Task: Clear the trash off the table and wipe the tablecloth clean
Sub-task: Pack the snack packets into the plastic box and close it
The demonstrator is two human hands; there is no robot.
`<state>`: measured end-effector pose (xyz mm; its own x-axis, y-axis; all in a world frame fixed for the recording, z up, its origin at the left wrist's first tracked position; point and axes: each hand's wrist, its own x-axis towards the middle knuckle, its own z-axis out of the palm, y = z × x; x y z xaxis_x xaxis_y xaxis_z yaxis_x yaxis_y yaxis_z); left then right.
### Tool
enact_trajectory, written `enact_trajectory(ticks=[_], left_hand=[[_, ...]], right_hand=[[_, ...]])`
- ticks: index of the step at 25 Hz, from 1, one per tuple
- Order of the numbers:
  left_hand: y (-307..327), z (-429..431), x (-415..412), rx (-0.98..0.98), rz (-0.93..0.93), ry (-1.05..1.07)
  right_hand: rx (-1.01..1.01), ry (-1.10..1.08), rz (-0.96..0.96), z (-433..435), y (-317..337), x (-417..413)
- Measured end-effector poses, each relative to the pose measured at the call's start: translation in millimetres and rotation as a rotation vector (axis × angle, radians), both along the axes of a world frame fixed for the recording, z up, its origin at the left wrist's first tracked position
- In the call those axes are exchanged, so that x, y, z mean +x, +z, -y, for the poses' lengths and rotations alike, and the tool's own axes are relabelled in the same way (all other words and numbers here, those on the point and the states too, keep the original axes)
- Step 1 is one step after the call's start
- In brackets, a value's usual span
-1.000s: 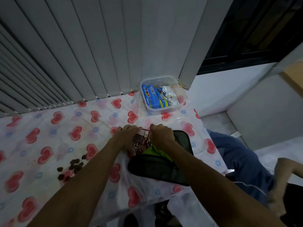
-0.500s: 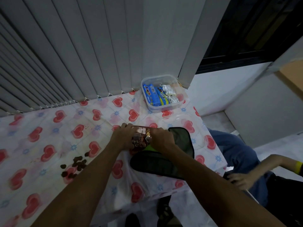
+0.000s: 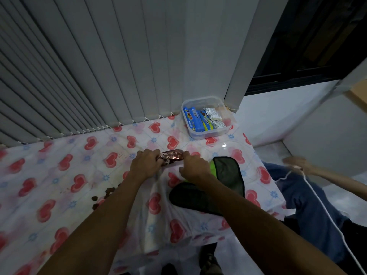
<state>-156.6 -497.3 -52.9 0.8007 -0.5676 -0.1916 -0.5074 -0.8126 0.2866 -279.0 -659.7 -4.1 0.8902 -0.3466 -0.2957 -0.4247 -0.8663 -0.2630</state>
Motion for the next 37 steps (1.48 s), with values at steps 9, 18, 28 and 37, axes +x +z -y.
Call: enact_trajectory(ticks=[9,18,28,37], left_hand=[[60,36,7,-0.525,-0.188,0.252],[64,186,27,-1.127,-0.799,0.626],[-5,261,76,-0.433,-0.212,0.326],[-39,266,92,-0.017,0.015,-0.087]], right_hand=[[0.372,-0.355,0.291,15,19,16],[0.743,-0.485,0.473,133,11,50],[0.28,-0.254,0.363,240,-34,111],[0.019,0.131,0.119,239,-77,125]])
